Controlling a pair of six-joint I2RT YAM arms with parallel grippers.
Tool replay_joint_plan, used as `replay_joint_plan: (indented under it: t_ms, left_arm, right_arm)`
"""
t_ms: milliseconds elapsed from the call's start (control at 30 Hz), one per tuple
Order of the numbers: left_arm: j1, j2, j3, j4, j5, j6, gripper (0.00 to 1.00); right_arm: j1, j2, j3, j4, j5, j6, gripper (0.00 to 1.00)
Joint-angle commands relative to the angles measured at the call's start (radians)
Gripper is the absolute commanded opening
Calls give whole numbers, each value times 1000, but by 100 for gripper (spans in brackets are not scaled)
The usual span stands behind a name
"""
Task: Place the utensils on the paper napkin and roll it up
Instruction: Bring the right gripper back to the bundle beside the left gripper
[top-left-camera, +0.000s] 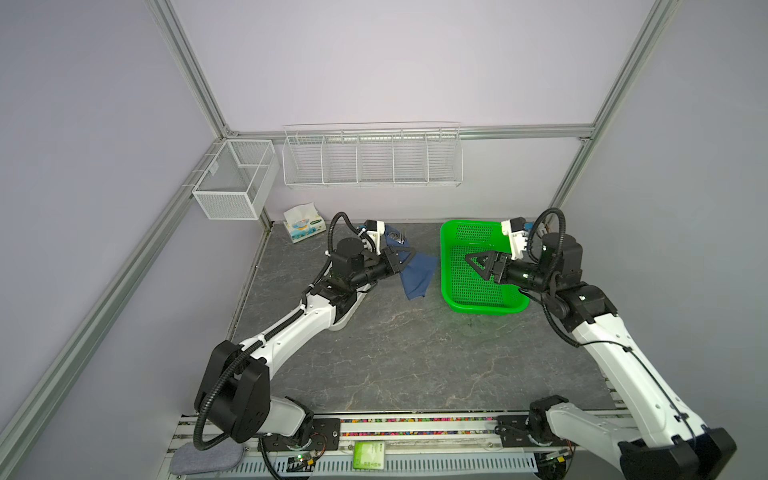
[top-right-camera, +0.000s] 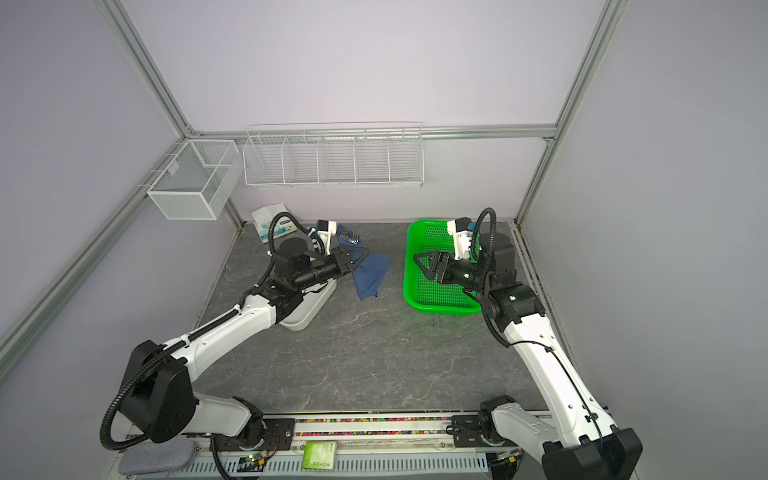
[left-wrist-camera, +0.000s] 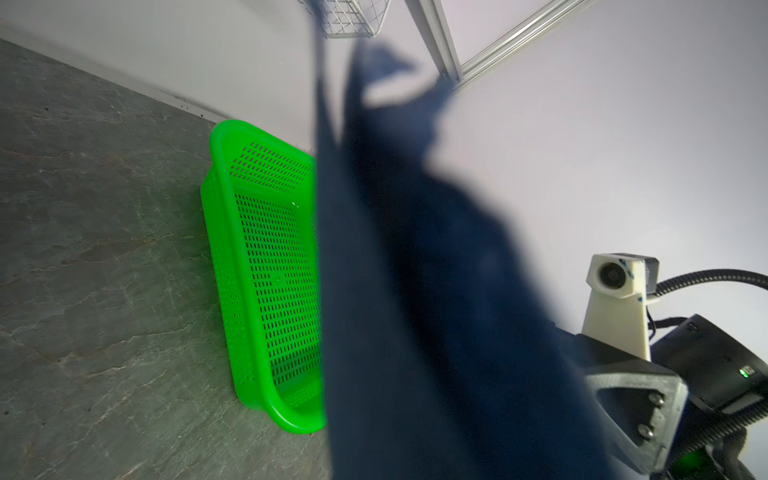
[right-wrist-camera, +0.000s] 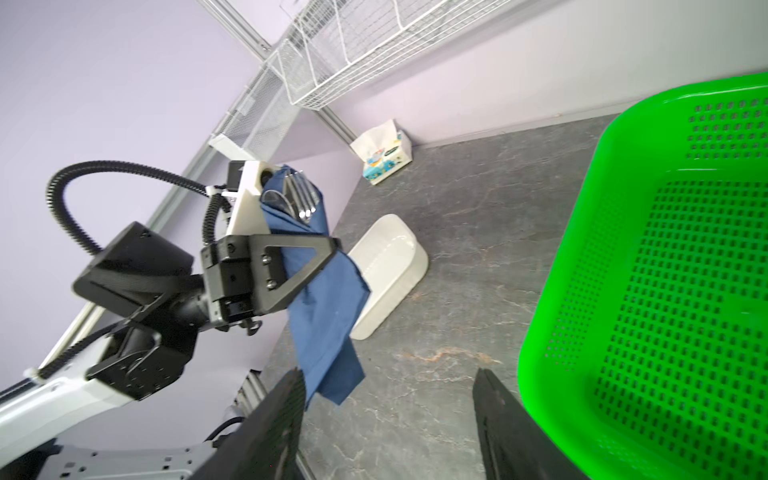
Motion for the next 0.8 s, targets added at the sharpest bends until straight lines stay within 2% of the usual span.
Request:
replay_joint_plan:
  t_ms: [0, 133, 300, 500, 767]
  left_arm:
    - [-10, -38, 19, -11, -44, 38, 0]
    - [-23, -34, 34, -31, -54, 51, 0]
    - [-43, -25, 52, -50, -78, 70, 0]
    - [-51, -20, 59, -36, -77, 58, 0]
    - [-54, -29, 53, 4, -47, 20, 0]
  right_arm:
    - [43, -36, -4, 83, -56, 71, 64]
    - [120, -34, 38, 89, -91, 73, 57]
    - [230, 24, 80, 112, -75, 73, 47]
    - [304, 139, 107, 81, -6, 70, 44]
    - [333, 220, 113, 97, 56, 65, 45]
